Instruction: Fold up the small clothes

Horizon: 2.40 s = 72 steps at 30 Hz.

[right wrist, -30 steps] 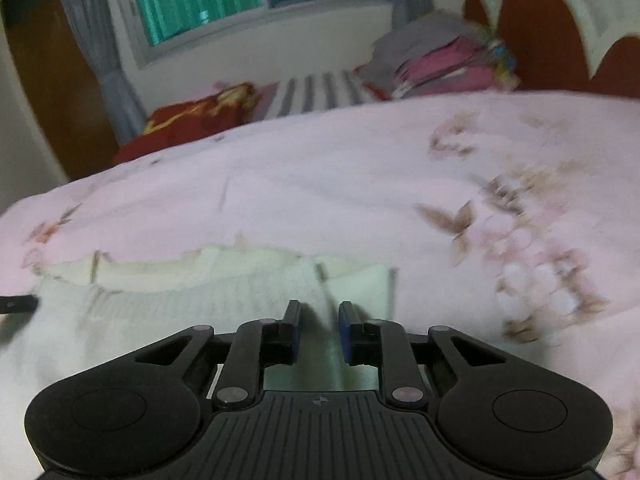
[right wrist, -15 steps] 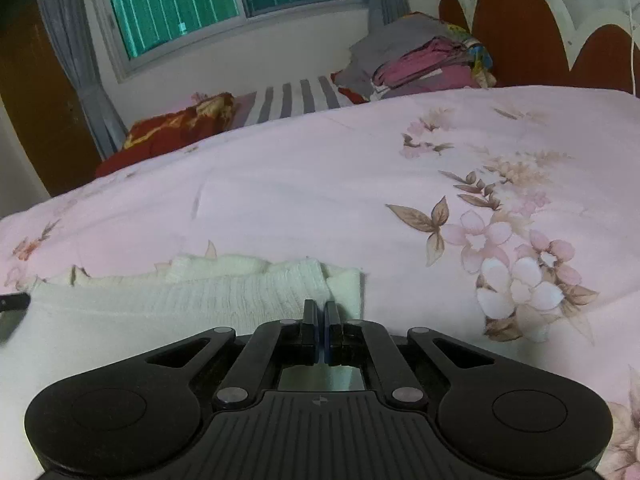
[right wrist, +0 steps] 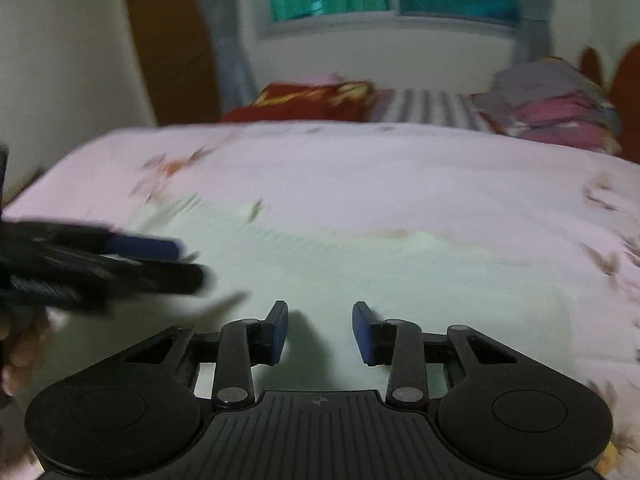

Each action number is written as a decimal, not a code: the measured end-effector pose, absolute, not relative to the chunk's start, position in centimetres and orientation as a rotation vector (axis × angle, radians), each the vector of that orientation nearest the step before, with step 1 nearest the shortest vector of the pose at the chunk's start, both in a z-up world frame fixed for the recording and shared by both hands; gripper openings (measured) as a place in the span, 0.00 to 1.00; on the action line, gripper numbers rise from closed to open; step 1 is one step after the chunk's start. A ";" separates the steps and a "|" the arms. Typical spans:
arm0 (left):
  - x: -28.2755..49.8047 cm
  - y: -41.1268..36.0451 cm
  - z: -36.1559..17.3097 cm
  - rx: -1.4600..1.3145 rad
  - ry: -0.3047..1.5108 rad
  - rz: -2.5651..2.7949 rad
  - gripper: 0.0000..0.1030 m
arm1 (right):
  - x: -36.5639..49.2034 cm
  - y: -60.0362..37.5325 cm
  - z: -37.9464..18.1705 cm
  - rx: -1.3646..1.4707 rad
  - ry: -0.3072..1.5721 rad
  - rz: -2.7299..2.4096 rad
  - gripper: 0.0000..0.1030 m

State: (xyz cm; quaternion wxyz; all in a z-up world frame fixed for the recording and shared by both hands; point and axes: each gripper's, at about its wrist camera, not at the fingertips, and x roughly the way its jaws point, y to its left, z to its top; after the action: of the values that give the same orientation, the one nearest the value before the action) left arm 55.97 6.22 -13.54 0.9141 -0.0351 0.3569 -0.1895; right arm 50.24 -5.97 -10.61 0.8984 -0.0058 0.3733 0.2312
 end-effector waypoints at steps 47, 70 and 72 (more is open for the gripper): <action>40.6 4.6 -13.0 -0.080 0.763 -0.306 0.73 | 35.4 -5.3 -10.3 0.028 0.820 0.463 0.35; 38.2 9.2 -14.0 -0.098 0.765 -0.197 0.58 | 33.2 -15.7 -11.1 0.092 0.821 0.142 0.00; 38.1 9.4 -13.9 -0.104 0.771 -0.190 0.58 | 33.4 -15.9 -11.9 0.092 0.837 0.139 0.00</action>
State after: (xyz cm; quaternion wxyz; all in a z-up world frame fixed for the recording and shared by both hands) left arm 38.08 9.43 -13.85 0.9210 -0.0505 0.3752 -0.0923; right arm 33.36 -15.91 -11.90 0.9103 0.0446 0.4060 0.0673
